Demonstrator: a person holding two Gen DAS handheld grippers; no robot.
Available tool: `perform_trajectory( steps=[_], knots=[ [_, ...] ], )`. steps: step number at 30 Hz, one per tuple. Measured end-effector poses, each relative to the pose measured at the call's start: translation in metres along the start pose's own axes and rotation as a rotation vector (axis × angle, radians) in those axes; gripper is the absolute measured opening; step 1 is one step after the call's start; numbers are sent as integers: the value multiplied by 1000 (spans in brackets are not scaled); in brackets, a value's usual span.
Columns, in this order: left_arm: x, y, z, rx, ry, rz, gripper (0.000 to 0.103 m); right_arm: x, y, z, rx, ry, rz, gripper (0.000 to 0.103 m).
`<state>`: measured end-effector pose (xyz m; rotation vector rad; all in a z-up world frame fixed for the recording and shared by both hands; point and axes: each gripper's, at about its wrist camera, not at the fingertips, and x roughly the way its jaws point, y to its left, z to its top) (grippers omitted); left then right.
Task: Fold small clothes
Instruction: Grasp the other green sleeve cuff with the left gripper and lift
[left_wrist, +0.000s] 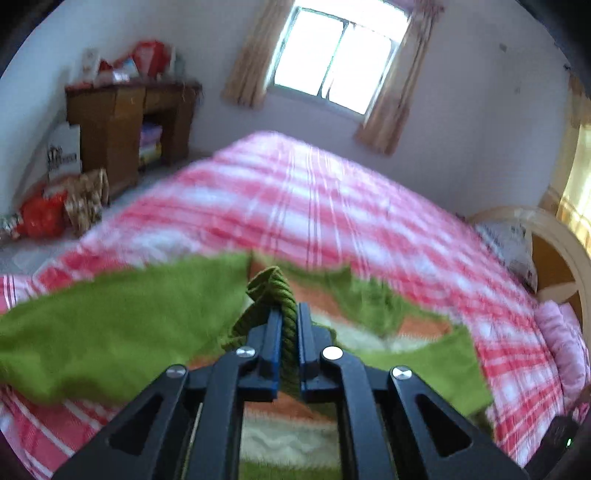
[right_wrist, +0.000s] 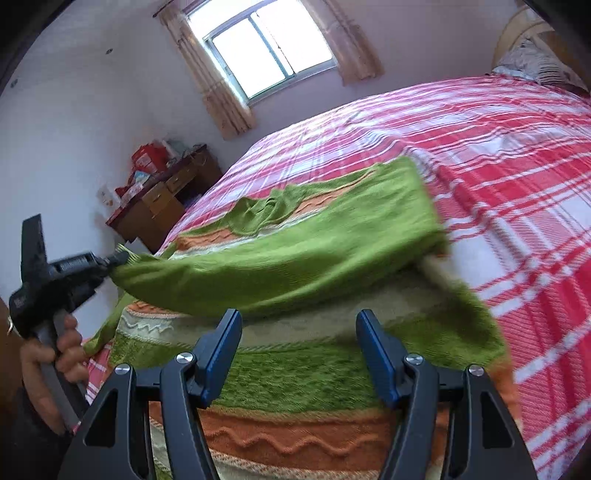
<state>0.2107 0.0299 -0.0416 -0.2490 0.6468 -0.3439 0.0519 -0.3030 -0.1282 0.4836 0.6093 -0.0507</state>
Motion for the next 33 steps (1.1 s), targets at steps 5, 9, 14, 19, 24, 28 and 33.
perform_trajectory(
  steps=[5,9,14,19,24,28,33],
  knots=[
    [46,8,2,50,95,121,10,-7,-4,3,13,15,-22,65],
    [63,24,-7,72,227,232,32,-13,3,23,-39,-31,-30,65],
    [14,47,4,61,86,454,77,-2,20,62,-210,-54,-122,59],
    [0,50,-2,58,130,335,77,32,19,65,-259,78,-132,45],
    [28,32,-19,112,222,199,77,37,16,46,-279,106,-158,45],
    [57,29,-24,109,271,175,76,51,-5,43,-225,159,-191,43],
    [42,33,-2,3,257,37,33,47,-8,40,-213,143,-174,43]
  ],
)
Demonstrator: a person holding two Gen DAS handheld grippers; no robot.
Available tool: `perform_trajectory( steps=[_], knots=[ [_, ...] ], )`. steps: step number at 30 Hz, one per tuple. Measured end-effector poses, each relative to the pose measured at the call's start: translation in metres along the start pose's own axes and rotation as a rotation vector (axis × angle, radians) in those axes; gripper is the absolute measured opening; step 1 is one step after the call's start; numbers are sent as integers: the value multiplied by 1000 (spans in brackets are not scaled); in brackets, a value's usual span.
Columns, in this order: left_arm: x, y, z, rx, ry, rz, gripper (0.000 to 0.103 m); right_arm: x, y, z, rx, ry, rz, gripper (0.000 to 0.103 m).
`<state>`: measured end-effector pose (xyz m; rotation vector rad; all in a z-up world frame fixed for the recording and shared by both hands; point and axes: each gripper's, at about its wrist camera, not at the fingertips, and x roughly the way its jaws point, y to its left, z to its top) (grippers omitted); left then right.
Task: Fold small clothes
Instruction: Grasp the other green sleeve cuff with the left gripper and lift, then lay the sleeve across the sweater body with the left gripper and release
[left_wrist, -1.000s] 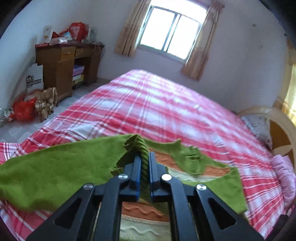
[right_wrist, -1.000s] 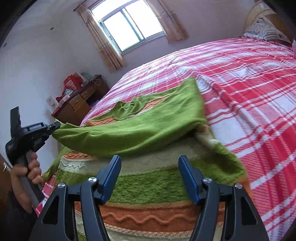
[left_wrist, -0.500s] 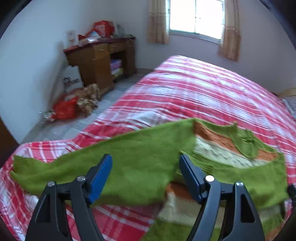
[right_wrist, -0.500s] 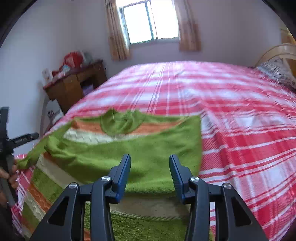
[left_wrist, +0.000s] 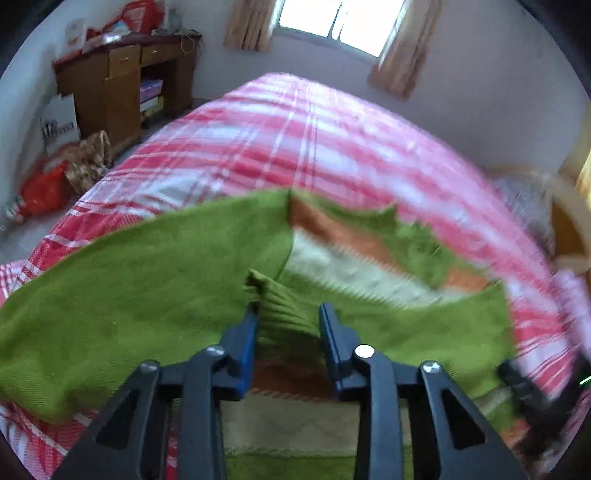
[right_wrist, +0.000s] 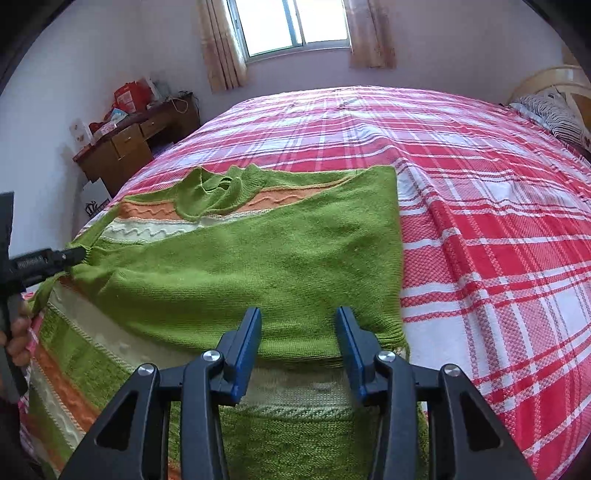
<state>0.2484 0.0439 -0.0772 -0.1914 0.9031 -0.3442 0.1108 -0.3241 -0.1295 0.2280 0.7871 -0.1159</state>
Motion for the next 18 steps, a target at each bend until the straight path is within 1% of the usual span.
perform_trajectory(
  steps=[1,3,4,5,6,7,9,10,11,12,13,14,15,16,17,18],
  knots=[
    [-9,4,4,-18,-15,2,33,-1,-2,0,7,-2,8,43],
    [-19,9,10,-1,-30,125,33,-2,-4,-1,20,-5,22,43],
    [-24,10,10,27,-41,210,34,-2,-4,-1,22,-5,24,43],
    [-28,10,10,55,-54,273,36,-1,-4,0,20,-5,23,43],
    [-32,9,9,67,-59,285,37,-1,-4,1,19,-5,21,43],
    [-34,7,8,70,-59,270,39,-1,-3,1,15,-5,18,44],
    [-36,-7,0,95,-58,217,43,-1,0,1,4,-5,12,44],
    [-33,-17,-5,120,-55,208,50,-1,0,1,2,-5,9,44],
    [-25,-28,-12,154,-41,216,59,0,1,1,0,-4,6,44],
    [-12,-37,-21,186,-13,240,61,0,1,1,-1,-4,4,44],
    [-1,-38,-25,205,16,258,61,0,1,1,-2,-4,3,44],
    [23,-44,-34,231,80,299,62,-1,1,1,1,-4,4,44],
    [31,-44,-36,241,93,325,64,-1,0,1,4,-4,7,44],
    [36,-47,-36,256,58,348,72,-1,1,1,6,-5,9,44],
    [38,-50,-33,283,33,397,90,-1,1,1,5,-5,8,44],
    [41,-51,-28,291,33,459,98,0,2,1,2,-2,4,44]
  ],
)
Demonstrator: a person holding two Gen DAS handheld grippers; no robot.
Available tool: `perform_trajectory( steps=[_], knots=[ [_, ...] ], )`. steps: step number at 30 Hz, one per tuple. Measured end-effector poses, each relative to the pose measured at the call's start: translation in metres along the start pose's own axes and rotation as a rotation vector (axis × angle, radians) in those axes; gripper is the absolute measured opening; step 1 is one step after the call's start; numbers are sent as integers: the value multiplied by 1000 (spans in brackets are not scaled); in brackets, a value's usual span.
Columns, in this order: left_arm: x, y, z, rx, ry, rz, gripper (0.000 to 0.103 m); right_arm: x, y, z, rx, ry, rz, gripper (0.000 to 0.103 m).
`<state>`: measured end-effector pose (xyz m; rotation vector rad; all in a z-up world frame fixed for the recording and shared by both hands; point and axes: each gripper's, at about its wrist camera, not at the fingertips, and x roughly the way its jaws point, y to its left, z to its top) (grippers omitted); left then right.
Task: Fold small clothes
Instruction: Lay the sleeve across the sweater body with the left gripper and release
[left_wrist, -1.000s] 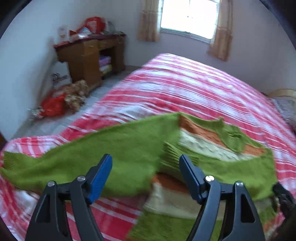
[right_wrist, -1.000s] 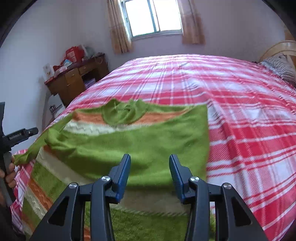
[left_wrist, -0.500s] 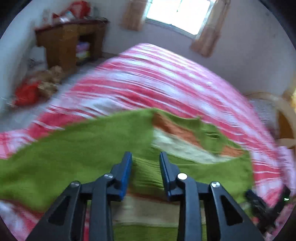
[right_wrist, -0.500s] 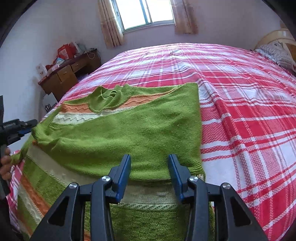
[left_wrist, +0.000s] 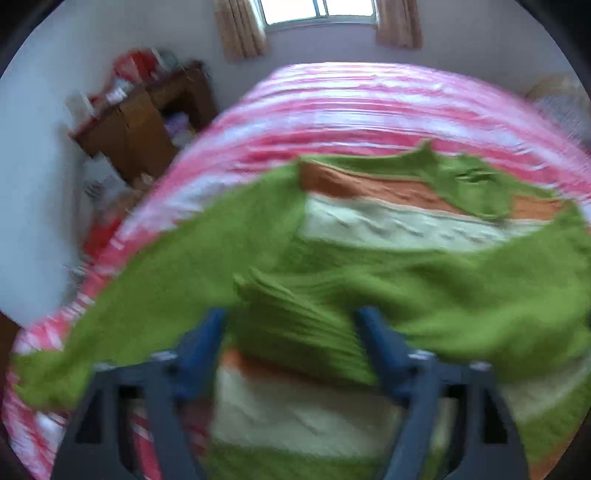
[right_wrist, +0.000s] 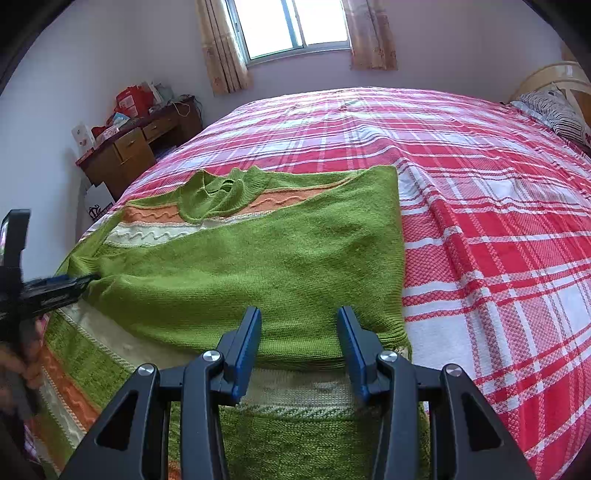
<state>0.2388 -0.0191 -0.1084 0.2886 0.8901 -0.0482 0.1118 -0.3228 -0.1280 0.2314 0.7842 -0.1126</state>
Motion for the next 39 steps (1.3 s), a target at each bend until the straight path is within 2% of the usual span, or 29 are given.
perform_trajectory(
  steps=[1,3,4,7,10,12,13,14,15,16,17,18,19,20,21,25,27,28,30,33,36,38,39],
  knots=[
    [2,5,5,-21,29,20,102,0,3,1,-10,12,-6,44],
    [-4,22,12,-98,75,-19,91,-7,5,3,-29,15,8,44],
    [-15,33,14,-127,44,-17,87,-12,5,5,-34,-1,21,44],
    [-35,53,13,-195,-37,5,87,-26,3,25,-58,-71,31,44],
    [-43,60,4,-275,-50,-120,87,-6,9,55,-123,-32,48,44],
    [-41,44,-4,-263,-34,-170,87,25,18,68,-188,63,110,44],
    [-37,33,-7,-234,-22,-171,87,44,21,69,-218,130,116,44],
    [-31,20,-12,-194,-4,-158,87,65,23,67,-255,190,71,44],
    [-22,12,-15,-163,12,-136,87,69,21,68,-281,127,48,43],
    [-14,3,-20,-117,4,-83,92,73,18,71,-289,98,-18,43],
    [-15,1,-24,-86,-36,-40,103,77,9,76,-246,86,-80,43],
    [-16,1,-25,-73,-58,-3,103,79,-3,81,-177,81,-71,43],
    [-16,5,-24,-84,-52,-1,103,79,-15,85,-110,75,-47,34],
    [-15,15,-23,-124,-20,-39,103,78,-23,86,-72,65,-56,27],
    [-15,24,-23,-163,4,-64,103,76,-28,87,-54,58,-67,24],
    [-25,60,-36,-256,43,31,102,64,-38,84,-4,45,-45,26],
    [-34,74,-42,-316,19,1,102,39,-29,78,0,0,-27,26],
    [-38,77,-43,-340,8,-26,102,23,-19,73,-21,-34,13,26],
    [-42,74,-39,-361,-20,-69,102,5,1,61,-73,-42,69,27],
    [-42,51,-30,-316,-47,-97,102,-2,30,40,-143,10,124,27],
    [-26,21,-22,-232,-46,-72,102,16,41,10,-151,149,121,28],
    [-8,8,-23,-155,-15,8,103,8,48,-2,-223,63,96,32],
    [-9,10,-23,-169,-29,5,103,6,49,-5,-226,57,88,33]
  ],
)
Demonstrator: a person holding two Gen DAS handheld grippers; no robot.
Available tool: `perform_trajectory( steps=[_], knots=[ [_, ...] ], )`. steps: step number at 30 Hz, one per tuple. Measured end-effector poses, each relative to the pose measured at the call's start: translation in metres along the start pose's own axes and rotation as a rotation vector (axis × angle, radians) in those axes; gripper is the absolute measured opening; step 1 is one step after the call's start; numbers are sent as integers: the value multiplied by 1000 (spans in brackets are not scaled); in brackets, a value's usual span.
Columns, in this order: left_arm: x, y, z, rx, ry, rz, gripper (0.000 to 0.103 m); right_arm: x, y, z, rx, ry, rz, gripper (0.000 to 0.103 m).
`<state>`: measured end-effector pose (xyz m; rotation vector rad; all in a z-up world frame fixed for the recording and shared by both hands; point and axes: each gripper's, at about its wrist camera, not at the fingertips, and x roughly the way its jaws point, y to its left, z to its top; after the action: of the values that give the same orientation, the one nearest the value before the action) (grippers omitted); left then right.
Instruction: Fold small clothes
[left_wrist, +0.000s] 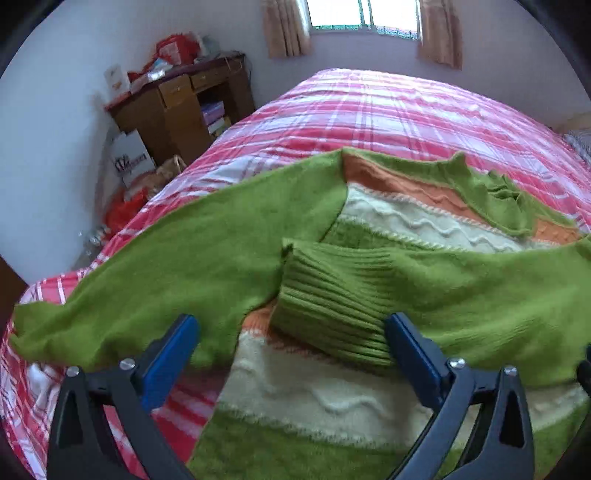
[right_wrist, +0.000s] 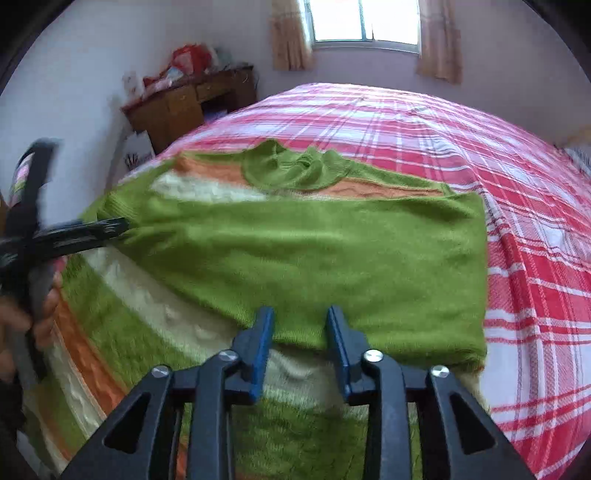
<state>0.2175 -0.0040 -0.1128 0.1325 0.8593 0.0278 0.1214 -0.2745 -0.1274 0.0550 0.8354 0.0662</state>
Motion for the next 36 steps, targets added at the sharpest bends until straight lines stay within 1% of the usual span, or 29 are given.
perform_trajectory(
  steps=[2,4,5,7,10,11,12,13,14,16,17,18,19,21,22,23,24,25,26,27,29,30,32,34,36],
  knots=[
    [-2,5,6,-25,22,7,103,-2,2,-2,1,4,-5,37],
    [-2,9,10,-31,32,29,103,0,3,-2,-18,5,4,47],
    [-1,11,13,-33,41,28,103,2,6,-2,-33,9,4,49],
    [-8,20,14,-55,64,10,103,2,17,-3,-79,12,-17,60],
    [-26,38,9,-81,30,-17,102,1,33,-8,-139,-2,-77,62],
    [-40,53,3,-102,-4,-31,102,1,31,-8,-137,-4,-76,62],
    [-44,62,-1,-123,-22,-30,103,-1,29,-8,-128,-6,-66,62],
    [-54,76,-6,-158,-43,-25,103,-2,25,-8,-114,-6,-49,62],
    [-65,99,-15,-214,-70,-19,103,-2,21,-7,-98,-8,-28,63],
    [-76,130,-25,-292,-98,5,103,-3,17,-7,-80,-14,0,64],
    [-84,154,-33,-353,-120,50,103,-1,16,-6,-76,-15,6,64],
    [-87,168,-37,-385,-134,78,102,-1,16,-6,-75,-17,6,64],
    [-94,191,-44,-440,-162,128,102,-1,17,-6,-77,-17,4,64],
    [-100,222,-53,-533,-185,190,101,-1,20,-6,-87,-16,-9,64],
    [-103,246,-61,-626,-190,222,99,-1,21,-6,-93,-15,-16,64],
    [-102,265,-68,-707,-190,227,97,-1,22,-6,-97,-15,-22,64],
    [-101,276,-73,-762,-188,224,94,-1,22,-6,-99,-16,-24,64],
    [-96,289,-77,-832,-180,220,87,-1,22,-7,-99,-16,-25,64],
    [-89,302,-81,-892,-166,208,83,-1,22,-7,-99,-16,-24,64],
    [-82,311,-84,-930,-152,194,80,-1,22,-7,-99,-16,-24,64],
    [-64,322,-86,-976,-104,162,66,-1,22,-7,-99,-17,-26,64],
    [-56,324,-86,-995,-82,146,65,-1,23,-7,-100,-17,-27,64],
    [-41,326,-88,-1034,-56,90,65,-2,23,-7,-100,-17,-29,64],
    [-25,322,-89,-1062,-8,60,64,-2,23,-7,-100,-18,-29,64],
    [-24,319,-91,-1070,-11,94,62,-2,23,-8,-99,-18,-28,65]
  ],
)
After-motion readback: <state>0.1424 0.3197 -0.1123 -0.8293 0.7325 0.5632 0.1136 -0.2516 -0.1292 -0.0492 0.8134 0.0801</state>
